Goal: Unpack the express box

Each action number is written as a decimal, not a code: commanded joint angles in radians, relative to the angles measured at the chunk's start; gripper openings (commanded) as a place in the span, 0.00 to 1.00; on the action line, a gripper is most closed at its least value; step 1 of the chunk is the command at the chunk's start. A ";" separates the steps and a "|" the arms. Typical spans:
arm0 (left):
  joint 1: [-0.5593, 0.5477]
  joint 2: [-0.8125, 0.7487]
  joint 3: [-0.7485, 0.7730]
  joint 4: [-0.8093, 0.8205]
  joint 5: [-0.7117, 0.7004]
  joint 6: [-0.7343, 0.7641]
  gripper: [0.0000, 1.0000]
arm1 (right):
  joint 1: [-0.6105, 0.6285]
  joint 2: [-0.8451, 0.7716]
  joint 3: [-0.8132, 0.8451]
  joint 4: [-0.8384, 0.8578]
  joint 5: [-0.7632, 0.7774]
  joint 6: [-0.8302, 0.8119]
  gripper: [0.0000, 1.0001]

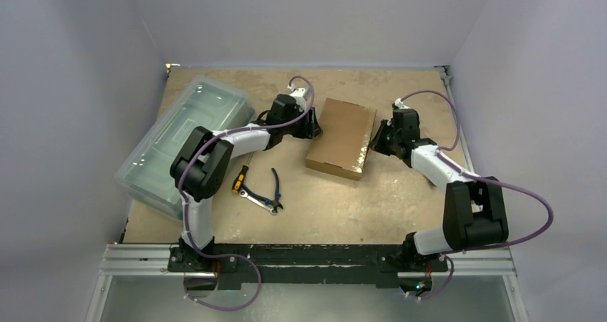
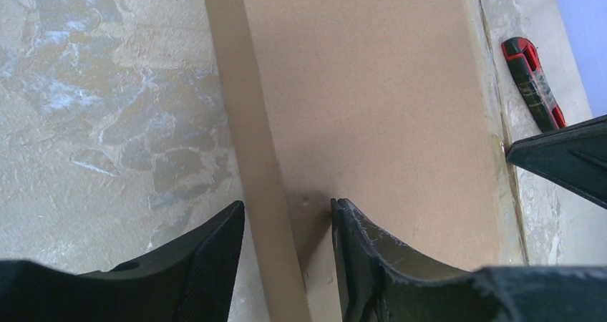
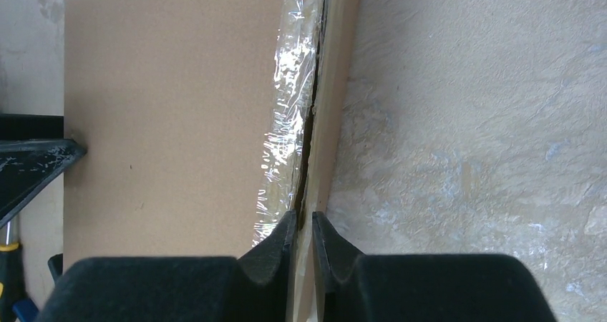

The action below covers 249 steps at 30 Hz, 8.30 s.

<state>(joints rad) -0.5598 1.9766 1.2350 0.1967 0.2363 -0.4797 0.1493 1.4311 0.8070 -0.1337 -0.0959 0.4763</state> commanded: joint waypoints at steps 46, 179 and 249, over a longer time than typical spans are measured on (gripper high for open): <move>-0.029 -0.067 -0.015 -0.071 -0.318 -0.038 0.46 | 0.172 -0.056 -0.050 -0.195 0.242 0.320 0.31; -0.532 0.209 0.234 0.220 -0.430 0.791 0.47 | -0.215 0.178 0.207 -0.071 0.012 0.013 0.30; -0.365 0.208 0.377 0.023 -0.641 0.656 0.71 | -0.384 0.220 0.038 0.216 -0.447 -0.083 0.00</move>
<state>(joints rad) -0.9867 2.2822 1.6379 0.3168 -0.3470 0.1162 -0.2028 1.6970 0.8608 0.0864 -0.5167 0.4778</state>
